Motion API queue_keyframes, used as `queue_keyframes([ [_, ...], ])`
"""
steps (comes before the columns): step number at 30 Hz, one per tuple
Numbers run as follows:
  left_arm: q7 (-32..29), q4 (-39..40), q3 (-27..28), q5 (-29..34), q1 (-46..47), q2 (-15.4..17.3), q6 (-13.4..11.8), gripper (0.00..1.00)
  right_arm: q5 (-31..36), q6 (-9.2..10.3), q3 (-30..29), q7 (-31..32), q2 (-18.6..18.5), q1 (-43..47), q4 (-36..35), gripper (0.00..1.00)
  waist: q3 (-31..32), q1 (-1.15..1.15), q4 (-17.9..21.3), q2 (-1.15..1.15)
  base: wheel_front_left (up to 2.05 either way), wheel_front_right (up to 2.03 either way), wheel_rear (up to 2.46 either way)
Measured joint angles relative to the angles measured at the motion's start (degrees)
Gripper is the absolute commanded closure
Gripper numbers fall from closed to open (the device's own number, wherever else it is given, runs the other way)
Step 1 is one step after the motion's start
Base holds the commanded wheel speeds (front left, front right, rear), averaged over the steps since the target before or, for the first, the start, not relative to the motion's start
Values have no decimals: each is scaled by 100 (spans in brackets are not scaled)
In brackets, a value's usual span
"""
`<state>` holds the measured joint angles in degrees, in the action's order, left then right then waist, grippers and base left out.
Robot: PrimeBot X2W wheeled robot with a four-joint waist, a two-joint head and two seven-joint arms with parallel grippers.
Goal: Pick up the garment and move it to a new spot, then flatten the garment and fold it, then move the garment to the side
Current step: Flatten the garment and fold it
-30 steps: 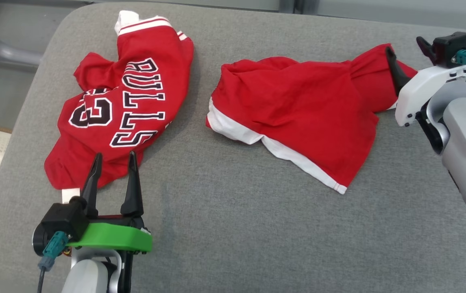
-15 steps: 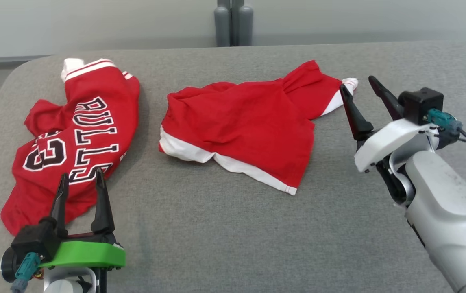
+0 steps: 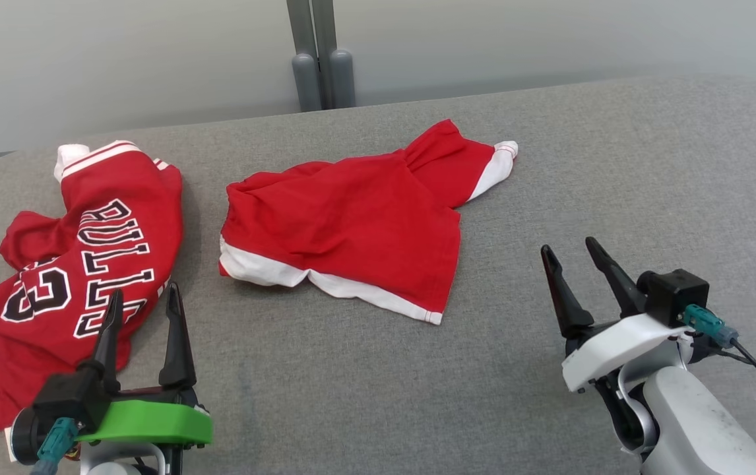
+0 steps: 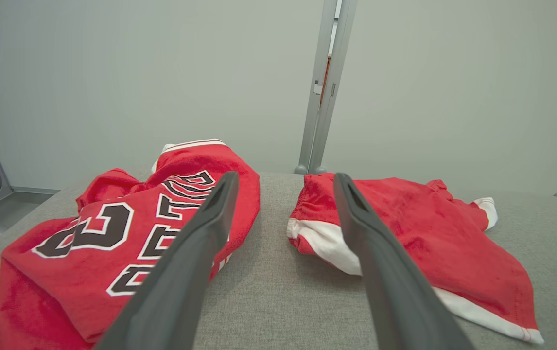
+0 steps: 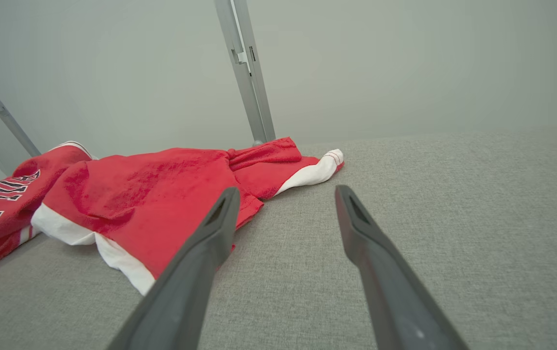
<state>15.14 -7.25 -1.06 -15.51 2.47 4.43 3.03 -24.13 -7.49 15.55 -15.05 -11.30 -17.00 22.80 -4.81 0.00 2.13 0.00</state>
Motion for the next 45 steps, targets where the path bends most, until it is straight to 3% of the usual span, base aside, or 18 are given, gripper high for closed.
queue_keyframes([
  [5,0,-45,-34,0,-7,9,26,0,-62,1,231,202,105,-7,216,0,0,0,-109,0,0,0,0],
  [14,0,-98,-103,-8,15,-5,25,0,-898,1,656,1652,425,-463,1241,0,-22,0,-523,0,0,0,0],
  [27,0,-133,-113,-59,28,-44,25,0,-1024,1,587,1897,709,-915,2147,0,-154,0,-1101,0,0,0,0],
  [28,0,-134,-112,-60,31,-47,25,0,-1026,1,608,1872,716,-929,2172,44,-171,0,-1120,0,0,0,0],
  [29,0,-134,-109,-60,35,-47,25,0,-1028,1,621,1828,722,-943,2184,55,-185,0,-1130,0,0,0,0],
  [30,0,-133,-100,-59,46,-49,25,0,-1040,1,633,1764,725,-961,2195,100,-203,0,-1137,0,0,0,0],
  [37,0,-127,-38,-59,56,-55,23,0,-1048,1,881,1518,701,-1028,2100,100,-206,0,-984,0,0,0,0],
  [45,0,-145,64,-58,23,-49,23,0,-1528,1,1424,1907,243,-760,1146,100,-121,0,-563,0,0,0,0],
])
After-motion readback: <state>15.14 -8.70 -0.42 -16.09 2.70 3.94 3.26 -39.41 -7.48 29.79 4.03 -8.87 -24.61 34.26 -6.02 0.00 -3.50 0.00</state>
